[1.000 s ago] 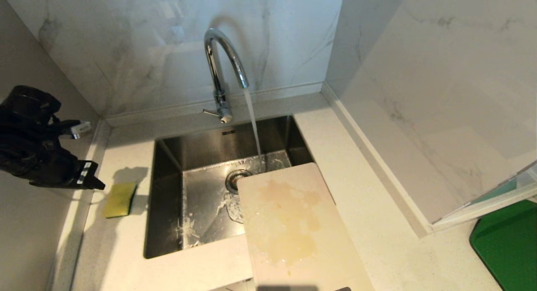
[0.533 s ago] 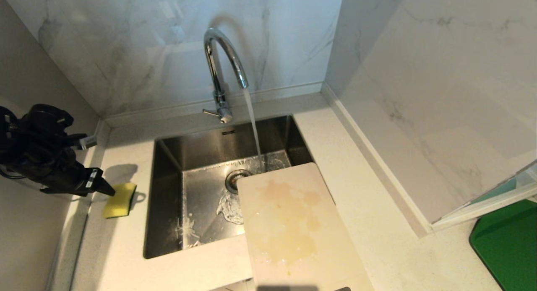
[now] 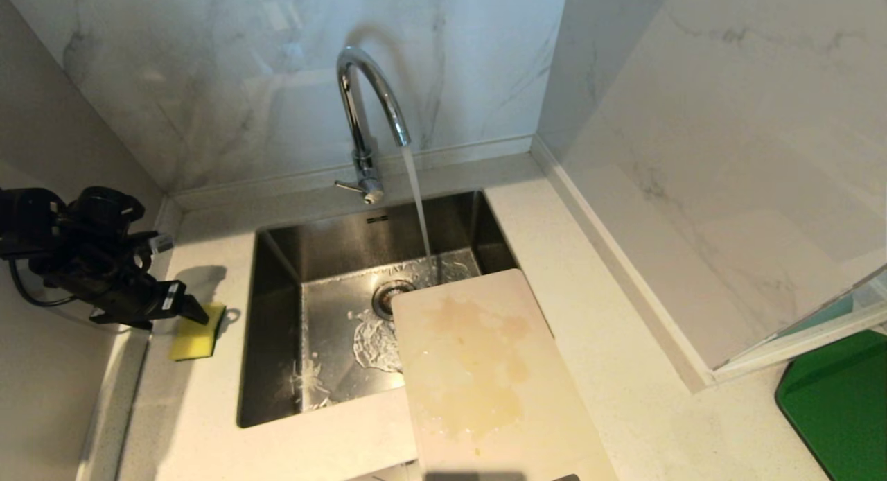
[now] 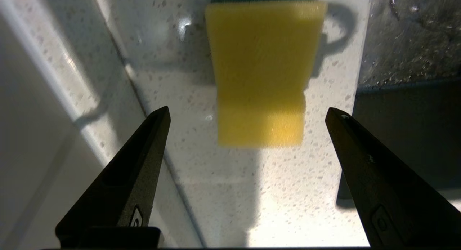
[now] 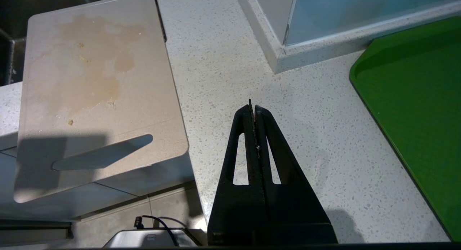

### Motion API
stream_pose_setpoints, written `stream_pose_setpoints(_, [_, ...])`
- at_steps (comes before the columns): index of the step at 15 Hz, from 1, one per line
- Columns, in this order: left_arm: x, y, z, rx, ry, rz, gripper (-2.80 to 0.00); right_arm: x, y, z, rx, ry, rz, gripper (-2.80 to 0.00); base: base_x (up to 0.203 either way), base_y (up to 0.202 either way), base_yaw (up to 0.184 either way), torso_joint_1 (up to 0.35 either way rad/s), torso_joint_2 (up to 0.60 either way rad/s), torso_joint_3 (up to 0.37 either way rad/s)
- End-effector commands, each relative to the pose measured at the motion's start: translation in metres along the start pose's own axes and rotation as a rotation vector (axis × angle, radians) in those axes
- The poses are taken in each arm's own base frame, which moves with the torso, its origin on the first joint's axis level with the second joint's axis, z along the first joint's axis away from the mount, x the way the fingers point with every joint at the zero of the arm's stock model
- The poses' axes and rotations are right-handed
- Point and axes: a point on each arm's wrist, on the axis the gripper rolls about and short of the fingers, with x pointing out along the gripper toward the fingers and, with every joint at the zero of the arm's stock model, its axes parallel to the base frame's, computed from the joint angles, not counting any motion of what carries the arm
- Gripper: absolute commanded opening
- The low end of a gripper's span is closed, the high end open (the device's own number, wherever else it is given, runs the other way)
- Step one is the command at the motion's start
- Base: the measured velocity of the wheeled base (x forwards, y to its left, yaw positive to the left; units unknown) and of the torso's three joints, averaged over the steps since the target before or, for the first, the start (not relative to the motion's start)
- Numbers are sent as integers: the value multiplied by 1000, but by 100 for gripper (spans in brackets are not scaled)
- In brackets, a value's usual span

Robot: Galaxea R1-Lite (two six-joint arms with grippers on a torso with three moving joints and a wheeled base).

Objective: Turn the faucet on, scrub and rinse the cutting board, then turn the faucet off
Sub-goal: Pick up the cleaning cloth

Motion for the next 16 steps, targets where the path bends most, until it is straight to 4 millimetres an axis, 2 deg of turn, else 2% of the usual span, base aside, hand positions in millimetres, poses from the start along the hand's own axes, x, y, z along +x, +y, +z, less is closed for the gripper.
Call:
stream_pose_setpoints(1, [11,0,3,-6,17,-11,0,0,0,0,0,0,1,-280,0,0,0,0,0,0])
stream_pose_setpoints(9, [18,-1,12,-1,0,-45,0,0,0,0,0,0,0,-280,0,0,0,0,0,0])
stream_pose_setpoints(16, [37,0,20,0,6,-48,0,0,0,0,0,0,0,-280,0,0,0,0,0,0])
